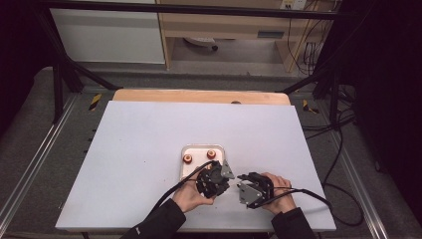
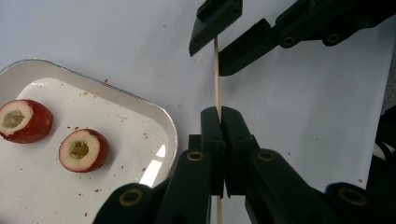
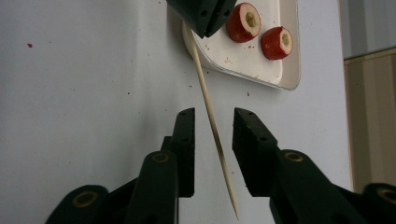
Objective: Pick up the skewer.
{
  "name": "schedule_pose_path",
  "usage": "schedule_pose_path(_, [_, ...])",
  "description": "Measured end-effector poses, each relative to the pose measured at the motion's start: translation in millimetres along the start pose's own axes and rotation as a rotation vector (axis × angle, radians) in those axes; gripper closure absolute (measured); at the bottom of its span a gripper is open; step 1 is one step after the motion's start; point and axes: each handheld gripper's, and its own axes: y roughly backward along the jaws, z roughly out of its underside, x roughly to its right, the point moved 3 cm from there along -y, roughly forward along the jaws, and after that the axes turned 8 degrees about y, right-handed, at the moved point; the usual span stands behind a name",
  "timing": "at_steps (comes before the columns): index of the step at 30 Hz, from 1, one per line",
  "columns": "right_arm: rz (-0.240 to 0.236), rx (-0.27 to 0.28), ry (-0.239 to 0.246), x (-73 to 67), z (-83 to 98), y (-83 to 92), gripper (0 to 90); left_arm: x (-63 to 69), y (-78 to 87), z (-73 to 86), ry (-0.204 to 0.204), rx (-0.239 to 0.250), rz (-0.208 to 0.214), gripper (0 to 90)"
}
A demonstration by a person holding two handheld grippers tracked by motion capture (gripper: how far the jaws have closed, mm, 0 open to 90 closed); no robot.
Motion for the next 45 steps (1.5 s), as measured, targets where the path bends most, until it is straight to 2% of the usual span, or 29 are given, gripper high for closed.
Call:
schedule_pose_path(10, [-0.014,-0.031,0.118,-1.9,1.4,-2.8,85.4,0.7,-1.1,0.8,-0.009,-0.015,0.005,88.7])
schedule_pose_path(12, [-0.014,-0.034,0.126,-2.6,1.3,-2.9,86.2,1.0,-1.3,0.9,-0.009,-0.017,0.008,88.6])
schedule_pose_path(16, [-0.013,-0.043,0.189,-3.7,0.9,-3.0,88.0,0.8,-2.0,1.2,-0.014,-0.024,0.009,88.6])
schedule_pose_path(22, [-0.008,-0.053,0.215,-4.2,0.3,-1.5,88.8,-0.3,-1.1,0.9,-0.013,-0.019,0.016,87.8])
schedule_pose_path(24, [0.001,-0.066,0.229,-3.1,0.1,0.3,88.9,-3.2,1.1,1.0,-0.01,-0.019,0.013,81.5])
schedule_pose_path(27, [0.01,-0.079,0.237,-2.5,-0.5,1.8,88.9,-5.7,2.1,1.8,-0.002,-0.046,0.029,76.3])
schedule_pose_path(28, [0.014,-0.09,0.27,-0.5,-1.7,2.3,89.0,-7.4,1.8,2.4,0.001,-0.079,0.027,73.8])
schedule_pose_path(30, [0.016,-0.096,0.276,-0.2,-2.6,2.3,89.0,-7.8,1.3,2.6,0.005,-0.091,0.029,73.7])
schedule_pose_path(31, [0.019,-0.113,0.304,0.9,-4.5,1.6,89.0,-8.6,0.8,2.5,0.008,-0.103,0.031,73.9])
schedule_pose_path(34, [0.024,-0.121,0.343,4.0,-8.0,0.3,88.9,-9.3,-2.2,1.7,0.016,-0.139,0.03,75.9])
schedule_pose_path(36, [0.025,-0.13,0.343,4.6,-9.6,0.3,89.0,-8.7,-3.7,0.8,0.015,-0.17,0.032,78.6])
schedule_pose_path(37, [0.028,-0.125,0.364,6.4,-11.0,-0.2,88.9,-8.5,-5.7,-0.5,0.019,-0.195,0.026,79.8])
schedule_pose_path(38, [0.027,-0.133,0.366,6.5,-11.6,-0.1,88.9,-8.5,-5.7,-0.5,0.019,-0.195,0.026,81.5])
schedule_pose_path(40, [0.026,-0.145,0.405,7.9,-13.3,-0.2,88.9,-9.2,-7.5,-1.6,0.021,-0.208,0.025,84.9])
schedule_pose_path(45, [0.022,-0.158,0.422,7.1,-15.8,-0.3,88.9,-9.1,-11.0,-2.8,0.036,-0.245,0.006,87.9])
